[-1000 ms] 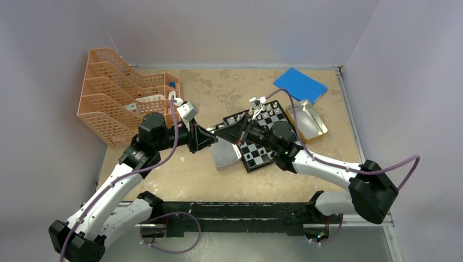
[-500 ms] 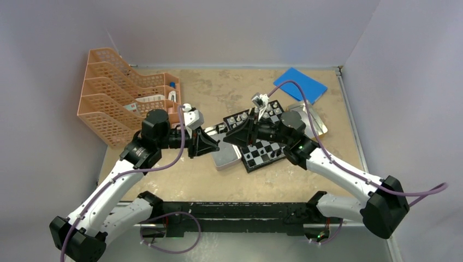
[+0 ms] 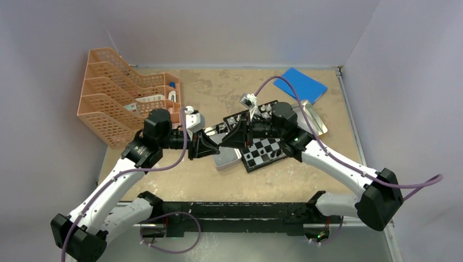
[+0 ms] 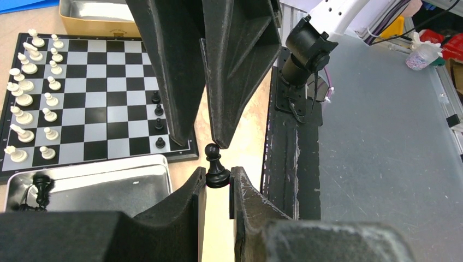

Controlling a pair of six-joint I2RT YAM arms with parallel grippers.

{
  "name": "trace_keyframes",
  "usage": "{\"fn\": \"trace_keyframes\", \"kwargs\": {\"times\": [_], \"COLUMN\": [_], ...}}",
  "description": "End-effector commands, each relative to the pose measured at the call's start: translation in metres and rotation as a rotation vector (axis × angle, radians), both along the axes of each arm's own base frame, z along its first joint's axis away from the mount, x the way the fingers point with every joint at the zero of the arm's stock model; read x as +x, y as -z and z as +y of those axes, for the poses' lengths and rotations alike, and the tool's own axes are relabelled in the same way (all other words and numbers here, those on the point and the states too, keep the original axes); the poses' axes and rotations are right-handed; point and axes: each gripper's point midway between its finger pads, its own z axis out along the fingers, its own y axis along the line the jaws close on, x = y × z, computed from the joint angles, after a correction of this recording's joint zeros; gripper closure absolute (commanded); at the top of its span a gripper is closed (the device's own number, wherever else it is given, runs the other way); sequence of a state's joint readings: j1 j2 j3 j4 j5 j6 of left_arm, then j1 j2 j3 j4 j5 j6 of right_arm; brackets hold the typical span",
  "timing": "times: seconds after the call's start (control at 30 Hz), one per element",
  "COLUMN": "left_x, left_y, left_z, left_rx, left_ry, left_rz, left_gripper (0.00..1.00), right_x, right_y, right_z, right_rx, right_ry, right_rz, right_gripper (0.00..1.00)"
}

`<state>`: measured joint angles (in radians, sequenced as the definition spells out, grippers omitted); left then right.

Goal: Set up the chess pieces on the board
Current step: Place the chess piece on the chessboard.

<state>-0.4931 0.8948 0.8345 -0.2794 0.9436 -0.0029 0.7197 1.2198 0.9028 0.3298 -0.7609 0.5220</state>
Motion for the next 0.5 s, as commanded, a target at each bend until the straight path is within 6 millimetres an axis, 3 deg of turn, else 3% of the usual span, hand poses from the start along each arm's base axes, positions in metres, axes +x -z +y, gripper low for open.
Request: {"fn": "trace_keyframes", "kwargs": {"times": [0.0,0.47], "left_x": [-0.0014,-0.0003], "left_y": [-0.0214,-0.0173], "left_z": [-0.0025,-0.0034], "left_rx": [-0.036,-0.030], "left_ry": [0.042,0.051], "left_rz": [-0.078,-0.078], "left_gripper": [1.00,1.00], "right_x": [-0.0088,-0.0155], "right_y": [-0.0168,-0.0089], "right_z": [0.0023,0.0083], "right_rx": [0.046,0.062], "right_ry": [-0.067,-0.132], "right_rz": [-0.037,-0.005], "right_gripper": [0.68,0.77]}}
